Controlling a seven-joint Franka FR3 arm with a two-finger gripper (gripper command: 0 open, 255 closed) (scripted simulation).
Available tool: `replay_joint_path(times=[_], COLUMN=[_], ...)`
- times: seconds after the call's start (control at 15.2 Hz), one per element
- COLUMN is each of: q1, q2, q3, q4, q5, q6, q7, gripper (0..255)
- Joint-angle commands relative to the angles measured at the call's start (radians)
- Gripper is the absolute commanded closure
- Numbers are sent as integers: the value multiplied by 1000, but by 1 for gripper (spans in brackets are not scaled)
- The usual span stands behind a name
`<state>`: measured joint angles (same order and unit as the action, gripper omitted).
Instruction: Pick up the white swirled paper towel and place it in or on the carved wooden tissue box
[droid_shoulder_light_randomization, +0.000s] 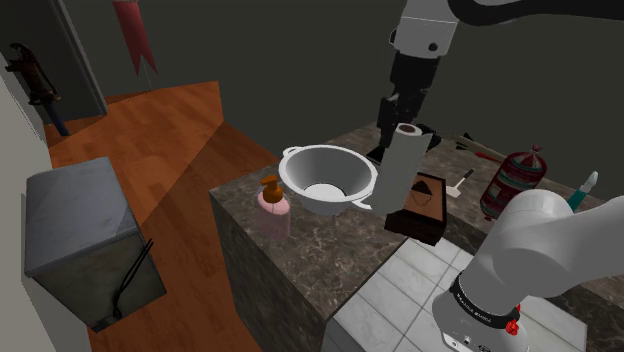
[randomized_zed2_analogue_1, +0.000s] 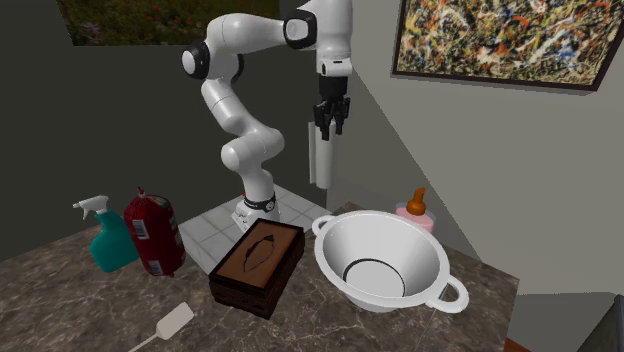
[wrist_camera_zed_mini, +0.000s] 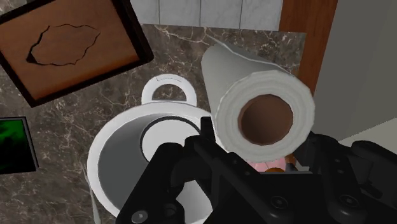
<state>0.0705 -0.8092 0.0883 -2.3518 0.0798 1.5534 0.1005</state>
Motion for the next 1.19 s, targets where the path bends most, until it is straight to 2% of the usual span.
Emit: replay_joint_path(times=[0.0, 0.53, 1.12], q1=[-16, -71, -107], q2=[-10, -2, 94], q3=[-47, -224, -419], q4=[0, 75, 240], q5=[-34, -161, -279], q6=[-13, -79, -125], q7=[-50, -237, -454], gripper=[255, 255, 255])
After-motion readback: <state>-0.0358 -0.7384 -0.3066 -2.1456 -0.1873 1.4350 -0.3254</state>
